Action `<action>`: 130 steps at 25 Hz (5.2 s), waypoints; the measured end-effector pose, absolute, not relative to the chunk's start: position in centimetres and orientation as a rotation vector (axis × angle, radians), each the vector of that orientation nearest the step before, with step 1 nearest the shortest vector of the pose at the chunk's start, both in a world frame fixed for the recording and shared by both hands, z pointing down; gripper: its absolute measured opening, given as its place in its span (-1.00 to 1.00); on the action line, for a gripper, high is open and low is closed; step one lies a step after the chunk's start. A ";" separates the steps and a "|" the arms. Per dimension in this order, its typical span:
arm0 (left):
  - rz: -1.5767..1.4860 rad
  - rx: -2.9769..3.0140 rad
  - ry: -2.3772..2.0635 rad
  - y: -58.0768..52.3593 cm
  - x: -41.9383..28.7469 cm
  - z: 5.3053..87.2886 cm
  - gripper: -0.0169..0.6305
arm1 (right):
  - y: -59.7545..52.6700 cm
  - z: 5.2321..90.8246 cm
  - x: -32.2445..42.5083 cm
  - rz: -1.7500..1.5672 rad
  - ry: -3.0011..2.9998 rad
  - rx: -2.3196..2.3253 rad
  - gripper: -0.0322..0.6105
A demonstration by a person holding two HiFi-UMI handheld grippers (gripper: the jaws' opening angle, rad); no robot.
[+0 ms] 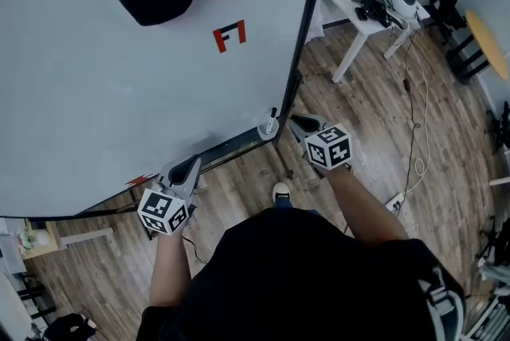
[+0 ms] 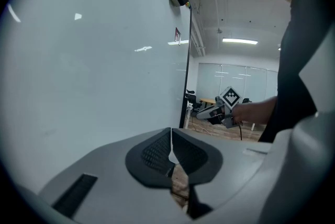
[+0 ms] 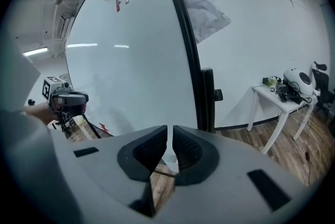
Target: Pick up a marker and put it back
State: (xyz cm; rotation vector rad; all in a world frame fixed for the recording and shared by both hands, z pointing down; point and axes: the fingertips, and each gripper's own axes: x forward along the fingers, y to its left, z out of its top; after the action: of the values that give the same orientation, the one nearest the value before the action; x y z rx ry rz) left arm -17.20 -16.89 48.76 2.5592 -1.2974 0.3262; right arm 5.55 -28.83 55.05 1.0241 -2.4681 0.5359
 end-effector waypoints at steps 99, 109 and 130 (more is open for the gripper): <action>0.320 2.606 -1.216 -14.8 -15.5 49.2 -0.89 | -28.9 53.2 5.7 0.491 -2.517 1.030 -0.69; 0.318 2.659 -1.154 -14.1 -14.2 48.7 -0.89 | -25.5 52.2 9.0 0.507 -2.502 1.124 -0.69; 0.326 2.696 -1.085 -12.8 -13.6 48.6 -0.89 | -22.1 51.8 10.8 0.535 -2.491 1.209 -0.69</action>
State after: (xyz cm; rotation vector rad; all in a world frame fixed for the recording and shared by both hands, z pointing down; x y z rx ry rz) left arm -13.60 -12.78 48.60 2.6957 -1.0847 0.3263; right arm 10.84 -22.09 51.77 1.2090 -2.4910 0.5348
